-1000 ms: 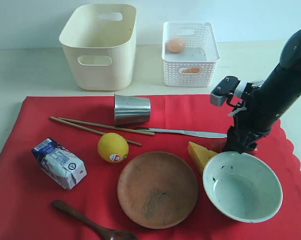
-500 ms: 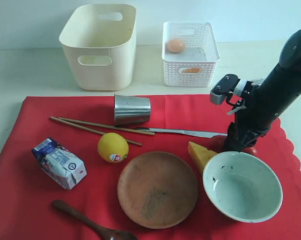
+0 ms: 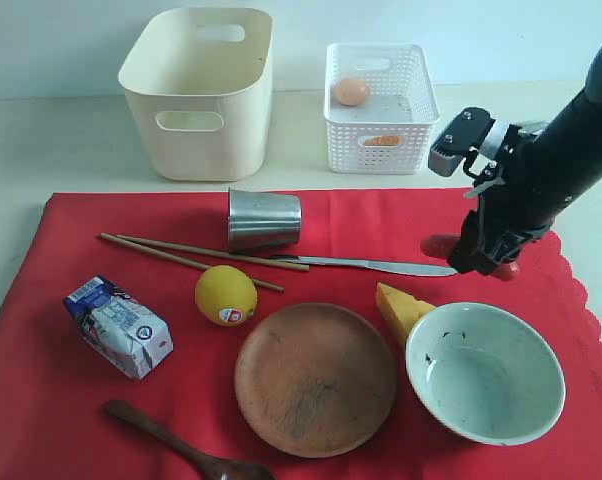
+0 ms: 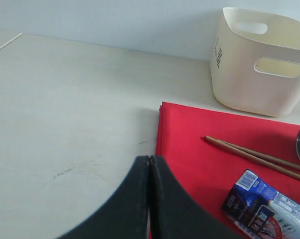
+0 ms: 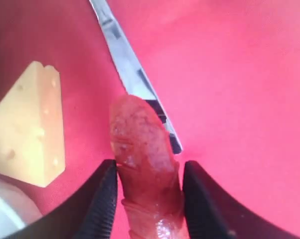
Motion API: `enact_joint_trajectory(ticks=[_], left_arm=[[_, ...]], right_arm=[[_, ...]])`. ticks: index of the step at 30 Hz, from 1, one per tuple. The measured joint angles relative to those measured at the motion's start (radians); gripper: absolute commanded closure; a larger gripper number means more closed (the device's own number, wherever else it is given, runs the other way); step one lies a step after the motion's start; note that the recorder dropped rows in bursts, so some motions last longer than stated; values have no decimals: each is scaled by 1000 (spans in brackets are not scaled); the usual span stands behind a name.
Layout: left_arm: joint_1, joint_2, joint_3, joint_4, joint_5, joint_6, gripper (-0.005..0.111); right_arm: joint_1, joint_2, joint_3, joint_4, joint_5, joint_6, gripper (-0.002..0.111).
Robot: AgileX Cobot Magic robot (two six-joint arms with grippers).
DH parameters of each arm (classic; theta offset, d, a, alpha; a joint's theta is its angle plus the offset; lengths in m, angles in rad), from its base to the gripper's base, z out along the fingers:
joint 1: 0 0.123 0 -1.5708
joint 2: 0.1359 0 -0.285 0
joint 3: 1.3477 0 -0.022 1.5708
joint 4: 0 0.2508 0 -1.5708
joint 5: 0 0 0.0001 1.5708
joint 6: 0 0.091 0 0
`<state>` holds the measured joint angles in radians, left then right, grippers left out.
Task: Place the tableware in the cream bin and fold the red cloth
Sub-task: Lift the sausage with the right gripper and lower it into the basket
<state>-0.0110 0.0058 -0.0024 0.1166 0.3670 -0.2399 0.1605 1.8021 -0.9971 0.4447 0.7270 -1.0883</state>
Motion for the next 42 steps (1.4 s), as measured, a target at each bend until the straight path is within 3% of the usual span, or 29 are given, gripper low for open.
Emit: enact_joint_trajectory(ticks=[14,35,42], left_arm=[[0,0,0,0,0,0,107],[0,0,0,0,0,0,107],[0,0,0,0,0,0,107]], right_arm=[[0,-176,0,13,12,93,108],[0,-348,0,417,31,105,108],[0,-335,-68,451,44,150,108]])
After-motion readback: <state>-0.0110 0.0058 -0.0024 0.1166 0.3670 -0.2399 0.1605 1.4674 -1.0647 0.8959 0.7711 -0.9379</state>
